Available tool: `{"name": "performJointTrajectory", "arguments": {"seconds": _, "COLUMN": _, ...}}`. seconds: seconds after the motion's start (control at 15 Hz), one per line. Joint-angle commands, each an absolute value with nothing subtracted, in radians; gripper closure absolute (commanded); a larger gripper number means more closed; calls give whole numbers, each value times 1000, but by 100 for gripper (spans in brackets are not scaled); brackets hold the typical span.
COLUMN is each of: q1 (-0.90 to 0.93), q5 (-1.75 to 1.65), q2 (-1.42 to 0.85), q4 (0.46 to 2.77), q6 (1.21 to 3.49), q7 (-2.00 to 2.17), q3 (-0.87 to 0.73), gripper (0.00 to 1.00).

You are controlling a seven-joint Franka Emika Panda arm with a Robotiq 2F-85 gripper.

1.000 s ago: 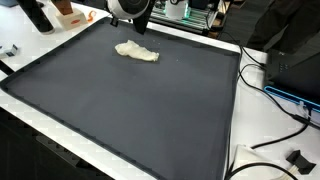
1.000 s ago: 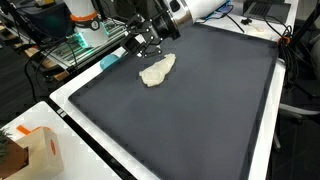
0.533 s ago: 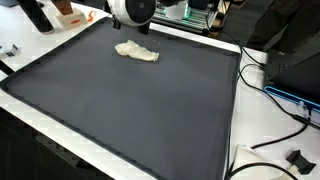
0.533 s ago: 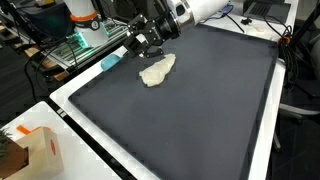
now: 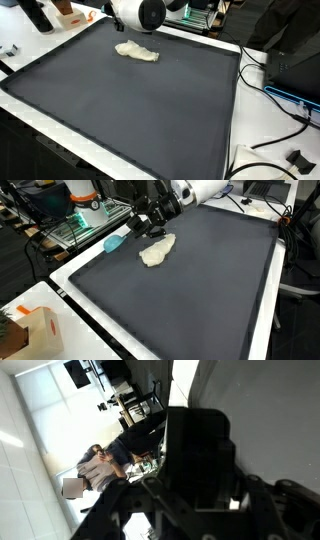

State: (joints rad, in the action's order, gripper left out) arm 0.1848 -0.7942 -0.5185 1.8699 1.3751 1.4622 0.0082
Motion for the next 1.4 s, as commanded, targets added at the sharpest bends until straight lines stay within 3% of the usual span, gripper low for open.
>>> {"name": "performJointTrajectory", "arguments": {"seconds": 0.0, "q1": 192, "q5": -854, "q2": -522, "q4": 1881, "q6": 1369, "q7": 1391, "q3": 25, "gripper": 73}}
{"name": "performJointTrajectory", "arguments": {"seconds": 1.33, "q1": 201, "q5": -964, "q2": -402, "q4": 2019, "q6": 1533, "q7": 1110, "q3": 116, "gripper": 73}}
